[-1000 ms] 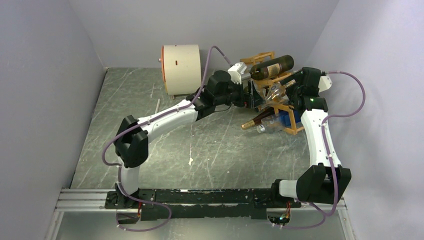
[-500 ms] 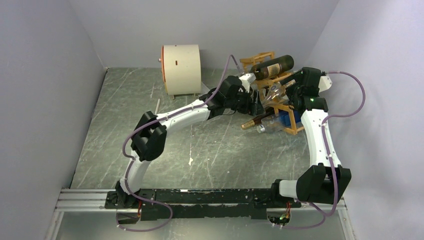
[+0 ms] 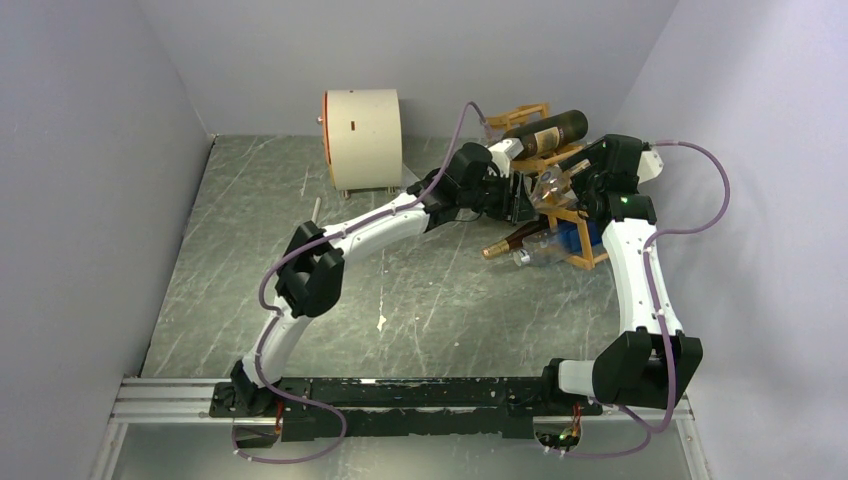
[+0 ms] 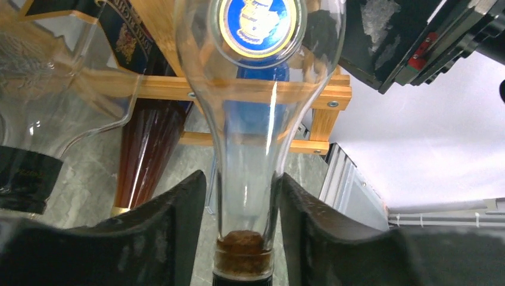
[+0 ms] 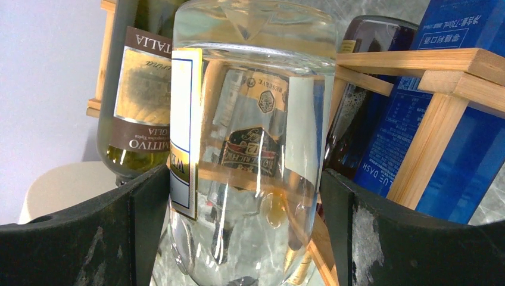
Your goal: Take the wine bottle off the wine rack
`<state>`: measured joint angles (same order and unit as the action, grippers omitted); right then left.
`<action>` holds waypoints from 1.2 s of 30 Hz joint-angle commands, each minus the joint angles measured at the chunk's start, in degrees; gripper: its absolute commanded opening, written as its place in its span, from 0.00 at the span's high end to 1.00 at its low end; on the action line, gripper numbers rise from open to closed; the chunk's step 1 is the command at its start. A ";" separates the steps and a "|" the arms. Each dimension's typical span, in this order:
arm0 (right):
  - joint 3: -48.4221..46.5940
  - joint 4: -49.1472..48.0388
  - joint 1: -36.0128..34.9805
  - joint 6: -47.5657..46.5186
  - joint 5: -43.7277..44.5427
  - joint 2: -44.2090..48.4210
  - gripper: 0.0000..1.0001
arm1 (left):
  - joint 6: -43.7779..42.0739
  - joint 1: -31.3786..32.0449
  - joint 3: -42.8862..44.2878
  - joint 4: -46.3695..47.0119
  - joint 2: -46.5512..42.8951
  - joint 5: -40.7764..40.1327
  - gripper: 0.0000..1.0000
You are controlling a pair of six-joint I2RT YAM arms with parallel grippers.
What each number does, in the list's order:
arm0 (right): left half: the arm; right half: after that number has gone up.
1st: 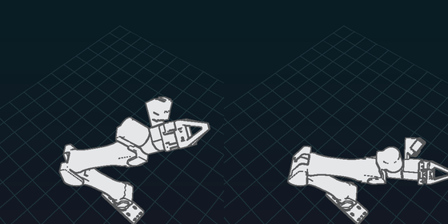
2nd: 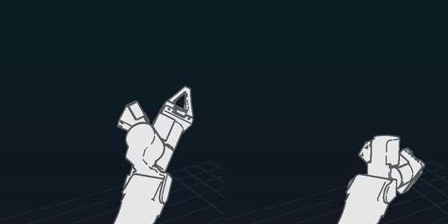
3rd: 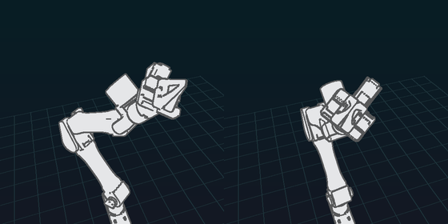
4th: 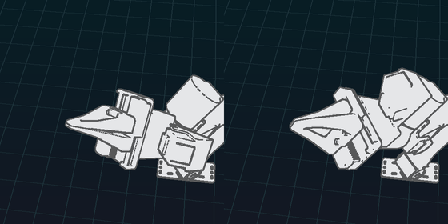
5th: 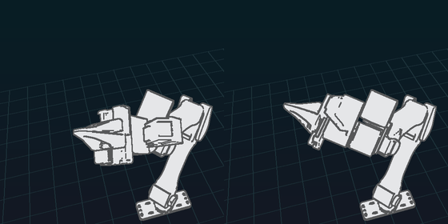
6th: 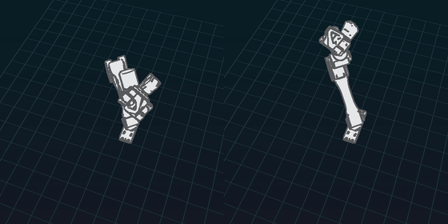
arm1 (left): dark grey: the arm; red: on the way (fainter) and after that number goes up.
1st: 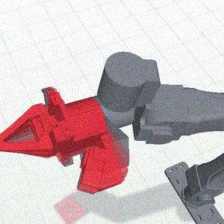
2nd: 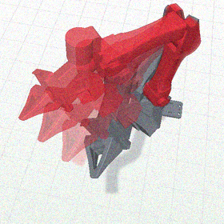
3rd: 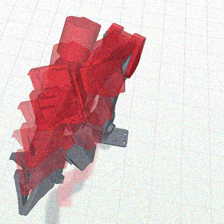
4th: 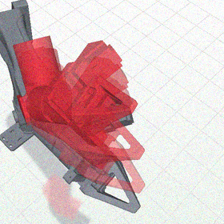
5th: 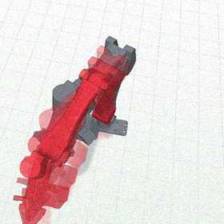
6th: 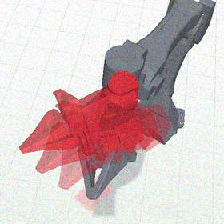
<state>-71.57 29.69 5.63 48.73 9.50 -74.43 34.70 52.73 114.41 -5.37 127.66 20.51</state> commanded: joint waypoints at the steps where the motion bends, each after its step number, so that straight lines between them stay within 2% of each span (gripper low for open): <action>1: -0.39 -1.90 -0.04 -2.18 -2.31 2.17 0.47 | -0.53 -0.43 4.63 -0.57 2.65 3.09 0.51; 4: -0.28 -2.05 -0.08 -2.83 -2.41 2.35 0.47 | -1.51 -0.52 6.93 -2.07 3.39 3.57 0.62; 9: 0.48 -2.77 -0.09 -4.34 -2.59 3.58 0.45 | -1.82 -0.87 7.00 -1.21 2.40 5.38 0.91; 10: 0.72 -3.08 -0.08 -4.61 -2.74 3.97 0.45 | -1.79 -0.87 6.74 -0.88 1.97 5.64 0.93; 22: 5.57 -13.05 -0.08 -8.43 -6.14 11.59 0.44 | -1.58 -0.83 4.03 3.27 -4.43 7.63 0.93; 27: 5.01 -11.92 -0.09 -8.64 -5.80 10.81 0.43 | -0.24 -0.87 1.58 2.89 -6.71 5.18 0.93; 31: 3.52 -8.19 -0.09 -10.12 -5.39 8.35 0.32 | 1.69 -1.02 1.11 0.16 -7.26 3.21 0.93; 36: 1.95 -3.73 -0.07 -14.19 -5.82 7.55 0.04 | 4.01 -1.61 0.81 -2.81 -7.41 2.16 0.93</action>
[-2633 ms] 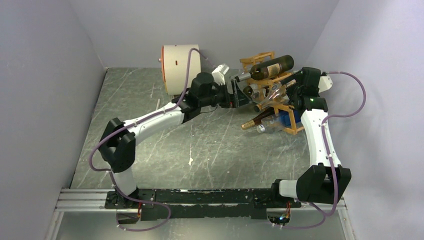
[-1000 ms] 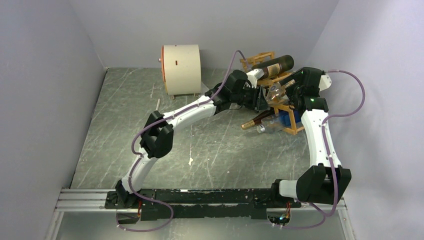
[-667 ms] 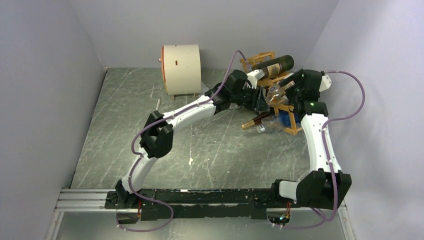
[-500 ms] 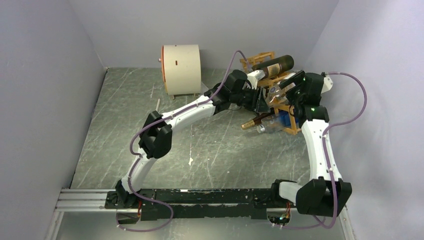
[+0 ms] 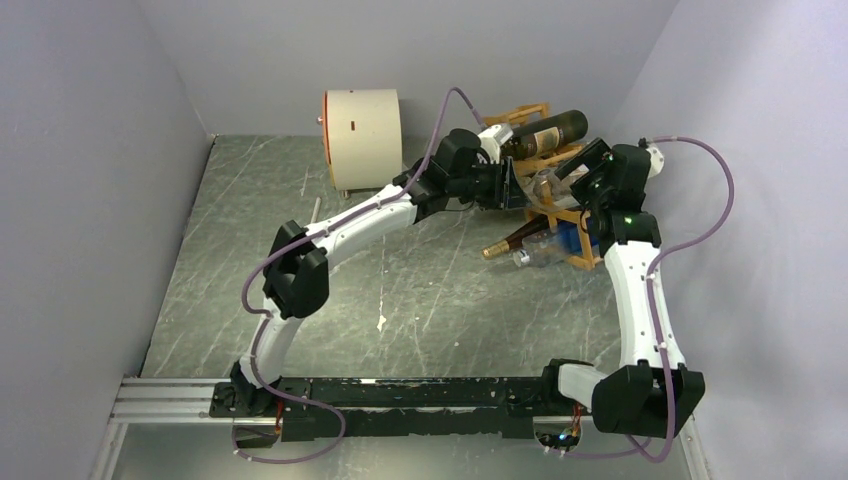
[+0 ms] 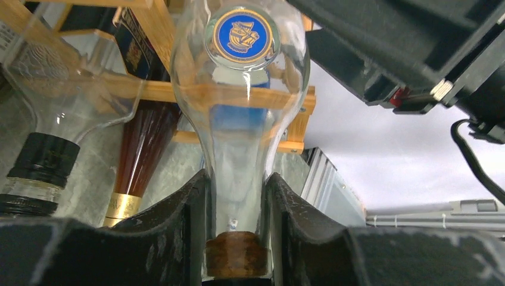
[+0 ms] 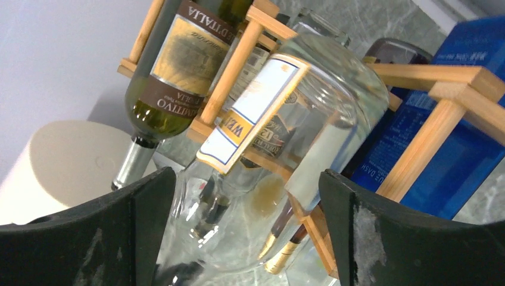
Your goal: Take the wine bottle off the wine rack
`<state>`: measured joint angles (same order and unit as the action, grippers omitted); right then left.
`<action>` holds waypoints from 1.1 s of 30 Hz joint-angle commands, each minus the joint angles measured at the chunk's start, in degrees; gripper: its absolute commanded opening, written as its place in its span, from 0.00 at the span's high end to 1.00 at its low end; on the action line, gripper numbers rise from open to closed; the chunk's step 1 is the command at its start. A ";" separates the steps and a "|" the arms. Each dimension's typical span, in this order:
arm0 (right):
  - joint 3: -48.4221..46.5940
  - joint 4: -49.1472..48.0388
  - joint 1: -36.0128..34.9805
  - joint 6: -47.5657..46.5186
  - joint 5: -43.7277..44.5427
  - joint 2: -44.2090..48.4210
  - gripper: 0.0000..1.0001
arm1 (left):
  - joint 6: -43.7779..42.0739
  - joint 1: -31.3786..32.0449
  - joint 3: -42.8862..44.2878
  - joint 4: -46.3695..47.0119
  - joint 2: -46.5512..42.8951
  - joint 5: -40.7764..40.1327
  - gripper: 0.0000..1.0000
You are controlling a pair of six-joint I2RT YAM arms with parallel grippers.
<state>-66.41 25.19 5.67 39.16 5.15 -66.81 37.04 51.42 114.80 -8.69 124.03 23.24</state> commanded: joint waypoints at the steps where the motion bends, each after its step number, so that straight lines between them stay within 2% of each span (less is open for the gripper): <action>1: -3.76 1.73 -0.11 -6.13 -2.09 -0.13 0.01 | 1.64 -0.35 0.11 0.41 -3.86 -0.65 0.93; 8: -7.88 5.60 -0.13 -18.16 -6.85 2.85 0.00 | 2.19 -1.50 0.11 -1.98 -3.84 -1.06 0.93; 13: -5.17 1.48 -0.09 -26.53 -19.72 8.77 0.00 | 2.31 -2.43 -0.68 -1.32 -4.14 0.12 0.93; 14: -2.38 -1.52 -0.24 -30.04 -26.74 11.81 0.00 | 2.53 -2.70 -0.84 -0.75 -3.86 1.22 0.93; 15: -0.43 -2.94 -0.90 -31.25 -30.14 13.06 0.00 | 2.53 -2.83 -0.81 -0.89 -3.69 1.60 0.93; 18: 2.15 -5.07 -2.92 -34.81 -35.26 15.59 0.00 | 2.30 -3.28 -0.42 -1.40 -3.27 2.13 0.93; 33: 6.34 -1.92 -9.95 -56.16 -25.98 20.42 0.02 | 3.12 -6.69 -1.45 -0.64 -2.45 5.67 0.93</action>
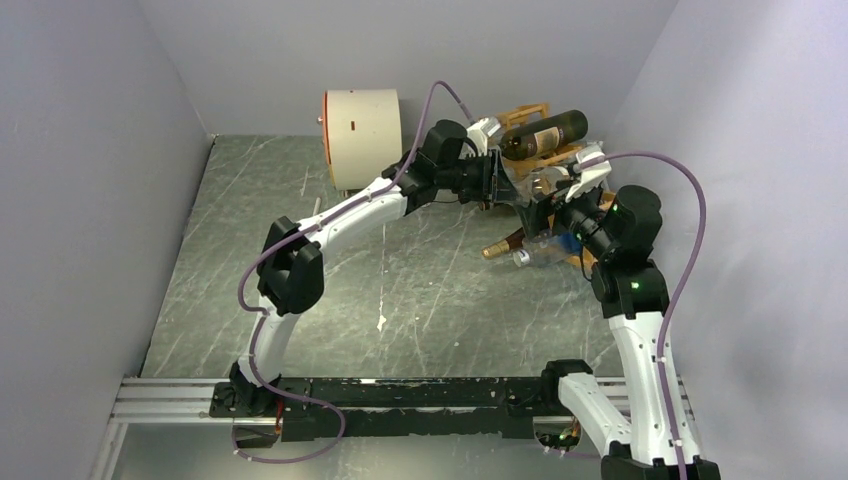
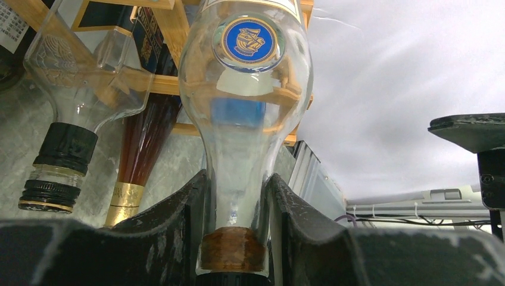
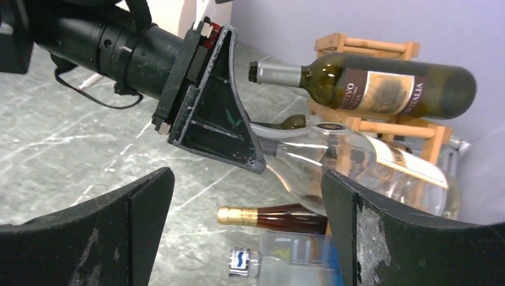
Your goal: Take the wine bottle off the wine rack
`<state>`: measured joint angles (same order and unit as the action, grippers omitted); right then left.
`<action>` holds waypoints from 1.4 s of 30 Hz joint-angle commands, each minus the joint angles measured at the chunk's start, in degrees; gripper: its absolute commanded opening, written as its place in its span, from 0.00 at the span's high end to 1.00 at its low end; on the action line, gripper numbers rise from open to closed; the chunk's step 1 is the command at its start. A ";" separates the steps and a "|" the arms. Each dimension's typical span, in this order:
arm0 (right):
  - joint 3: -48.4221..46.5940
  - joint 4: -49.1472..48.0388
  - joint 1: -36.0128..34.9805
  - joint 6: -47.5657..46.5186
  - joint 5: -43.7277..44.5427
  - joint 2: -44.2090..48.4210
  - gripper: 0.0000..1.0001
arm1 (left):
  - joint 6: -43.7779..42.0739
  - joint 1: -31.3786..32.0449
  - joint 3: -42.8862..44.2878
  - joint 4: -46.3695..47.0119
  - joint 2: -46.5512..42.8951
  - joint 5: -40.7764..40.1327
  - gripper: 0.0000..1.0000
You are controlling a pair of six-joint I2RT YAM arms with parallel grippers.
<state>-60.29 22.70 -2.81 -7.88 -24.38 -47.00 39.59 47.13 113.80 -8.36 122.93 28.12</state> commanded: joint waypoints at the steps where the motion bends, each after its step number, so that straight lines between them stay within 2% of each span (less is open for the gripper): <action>1: 0.01 1.56 -2.00 -11.49 5.97 0.25 0.02 | 0.64 -2.61 -0.30 -0.96 -1.26 1.02 0.93; 5: -0.36 4.41 -4.74 -20.91 15.13 -1.17 0.02 | 0.84 -2.92 0.76 -1.21 -0.71 2.22 0.93; 8: 0.02 6.05 -6.53 -30.86 15.60 -1.39 0.02 | 1.05 -2.91 1.12 -1.09 -0.59 2.93 0.93; 12: 4.58 3.54 -6.68 -44.50 14.37 0.74 0.00 | 1.40 -2.88 1.49 -0.72 -0.76 4.01 0.93; 15: 6.65 1.57 -6.46 -49.96 13.74 -0.44 0.00 | 1.62 -2.92 1.78 -0.68 -0.68 4.38 0.93; 18: 5.17 3.22 -6.14 -52.59 10.99 -4.16 0.01 | 1.27 -2.89 1.23 -0.90 -1.13 4.29 0.93; 23: 4.06 -1.30 -6.07 -54.23 6.84 -6.58 0.01 | 0.78 -2.89 0.04 -0.48 -2.16 4.97 0.93; 28: 0.78 -0.57 -6.07 -57.07 5.32 -11.45 0.03 | -0.14 -2.86 0.42 -1.38 -2.39 5.59 0.93; 38: 2.23 -6.71 -6.04 -59.31 2.86 -16.94 0.06 | 0.09 -2.88 1.20 -0.84 -2.34 7.55 0.93; 42: 1.81 -8.32 -6.06 -60.47 1.12 -18.64 0.11 | 0.08 -2.89 1.28 -1.08 -2.22 7.67 0.93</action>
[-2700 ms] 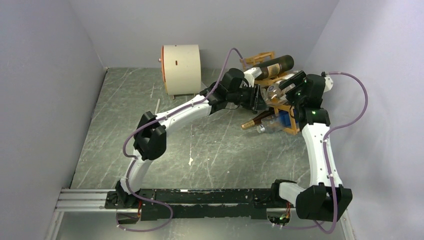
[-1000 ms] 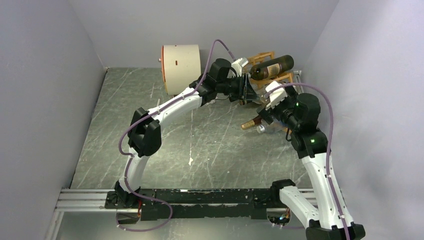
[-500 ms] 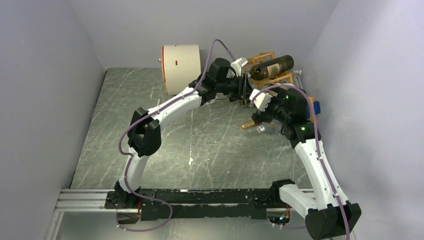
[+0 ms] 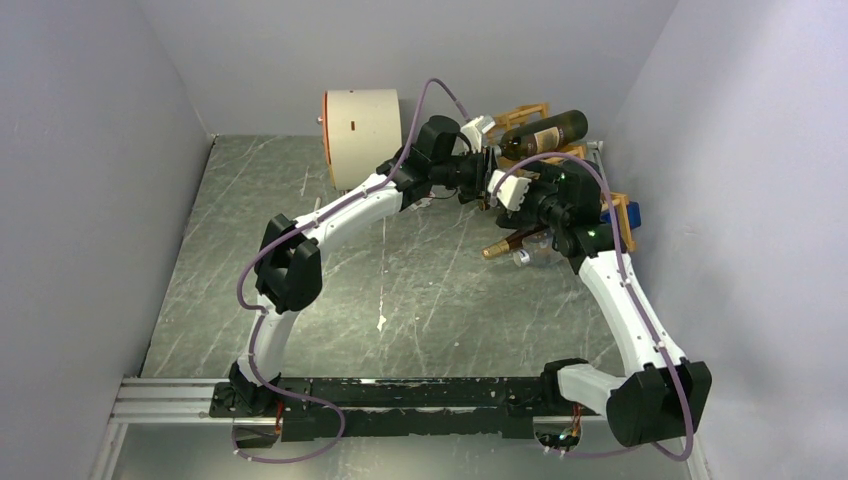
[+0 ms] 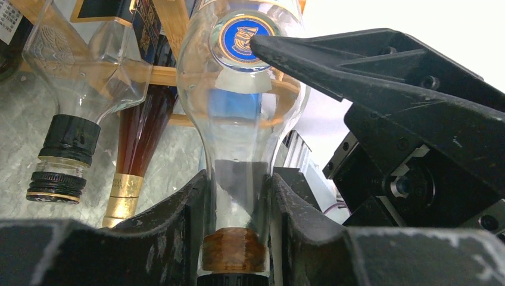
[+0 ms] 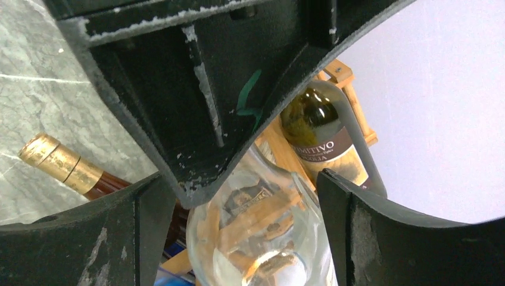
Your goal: Take the wine bottle off the wine rack
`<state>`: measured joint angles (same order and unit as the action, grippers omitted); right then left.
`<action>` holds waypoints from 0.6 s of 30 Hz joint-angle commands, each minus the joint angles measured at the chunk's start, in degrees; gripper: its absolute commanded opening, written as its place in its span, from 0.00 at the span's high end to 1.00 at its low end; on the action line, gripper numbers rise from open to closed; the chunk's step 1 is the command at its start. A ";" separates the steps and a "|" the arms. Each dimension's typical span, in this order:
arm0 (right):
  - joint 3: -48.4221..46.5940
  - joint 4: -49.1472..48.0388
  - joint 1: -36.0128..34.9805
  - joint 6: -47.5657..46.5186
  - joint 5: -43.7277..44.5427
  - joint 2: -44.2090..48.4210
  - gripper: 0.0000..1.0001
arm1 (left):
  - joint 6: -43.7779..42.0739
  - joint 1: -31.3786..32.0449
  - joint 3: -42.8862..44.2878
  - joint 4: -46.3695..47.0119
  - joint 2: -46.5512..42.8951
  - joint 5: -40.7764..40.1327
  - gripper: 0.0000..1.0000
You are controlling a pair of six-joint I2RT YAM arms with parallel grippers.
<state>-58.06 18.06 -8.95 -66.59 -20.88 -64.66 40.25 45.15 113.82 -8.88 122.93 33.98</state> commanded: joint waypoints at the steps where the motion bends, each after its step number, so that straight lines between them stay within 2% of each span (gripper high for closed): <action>1: -0.08 -4.61 0.10 -2.10 -2.22 -1.22 0.12 | -0.61 -0.92 1.44 -0.72 -2.18 1.87 0.93; 4: 0.30 -5.79 0.12 -2.84 -2.43 -2.12 0.13 | -0.53 -0.89 1.80 -0.74 -2.08 1.88 0.93; 7: 2.23 -8.17 0.10 -2.93 -2.95 -2.13 0.19 | -0.56 -0.94 1.91 -0.89 -2.16 2.01 0.93; 9: 3.50 -10.10 0.07 -2.81 -2.81 -1.68 0.22 | -1.09 -0.93 1.78 -1.46 -2.47 1.75 0.89; 12: 4.62 -11.74 0.08 -3.02 -2.77 -1.48 0.28 | -1.87 -0.95 0.54 -0.96 -3.48 1.47 0.78; 14: 5.50 -13.32 0.08 -2.75 -3.10 -1.25 0.32 | -1.34 -1.14 -0.97 0.66 -4.26 2.05 0.66; 18: 7.07 -16.53 0.07 -2.22 -3.32 -0.96 0.49 | -1.83 -1.37 -2.54 1.50 -5.42 1.90 0.49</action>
<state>-52.56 6.44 -8.97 -69.78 -23.64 -66.06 39.27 44.64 112.53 -8.43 122.23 34.30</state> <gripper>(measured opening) 0.698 0.451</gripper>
